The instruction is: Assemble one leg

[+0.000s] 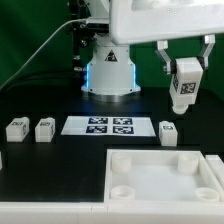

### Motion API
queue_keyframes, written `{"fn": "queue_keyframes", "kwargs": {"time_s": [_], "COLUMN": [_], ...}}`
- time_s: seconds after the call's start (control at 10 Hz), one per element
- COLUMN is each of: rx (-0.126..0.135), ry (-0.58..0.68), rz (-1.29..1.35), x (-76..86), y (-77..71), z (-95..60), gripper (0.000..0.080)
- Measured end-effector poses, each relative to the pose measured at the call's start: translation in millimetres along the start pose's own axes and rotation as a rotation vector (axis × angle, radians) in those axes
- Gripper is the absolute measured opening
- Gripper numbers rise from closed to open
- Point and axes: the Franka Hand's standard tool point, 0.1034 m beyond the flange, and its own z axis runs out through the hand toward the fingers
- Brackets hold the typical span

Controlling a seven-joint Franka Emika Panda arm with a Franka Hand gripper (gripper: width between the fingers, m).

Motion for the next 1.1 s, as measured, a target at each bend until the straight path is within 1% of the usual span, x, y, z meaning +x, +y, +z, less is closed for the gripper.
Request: {"fn": "queue_keyframes", "kwargs": {"time_s": [0.1,0.2,0.3,0.4,0.5,0.6,0.7,0.8,0.9,1.1], "rx": [-0.009,-0.029,-0.046,-0.052,-0.051,-0.045,-0.041,-0.034,-0.026,-0.021], "ry": [0.044,0.184,0.286,0.317,0.329,0.327,0.329,0.348,0.347,0.337], "rz": [-0.008,-0.014,-0.019,-0.019,-0.020,-0.024,-0.018,-0.012,-0.010,-0.001], "x": [-8.8,-0.4,-3.4,-7.3,-5.2,1.2,19.1,37.9,43.6,47.7], "y": [0.6,5.7,9.0,10.8,9.7,5.9,7.9,5.9,1.0,0.2], "z": [3.5,-0.3,0.3,4.1,7.2,13.1,15.3,19.2,31.8,49.5], "gripper": [0.0293,0.0294,0.0294,0.0294,0.0294,0.0294,0.0294,0.0294,0.0294,0.0294]}}
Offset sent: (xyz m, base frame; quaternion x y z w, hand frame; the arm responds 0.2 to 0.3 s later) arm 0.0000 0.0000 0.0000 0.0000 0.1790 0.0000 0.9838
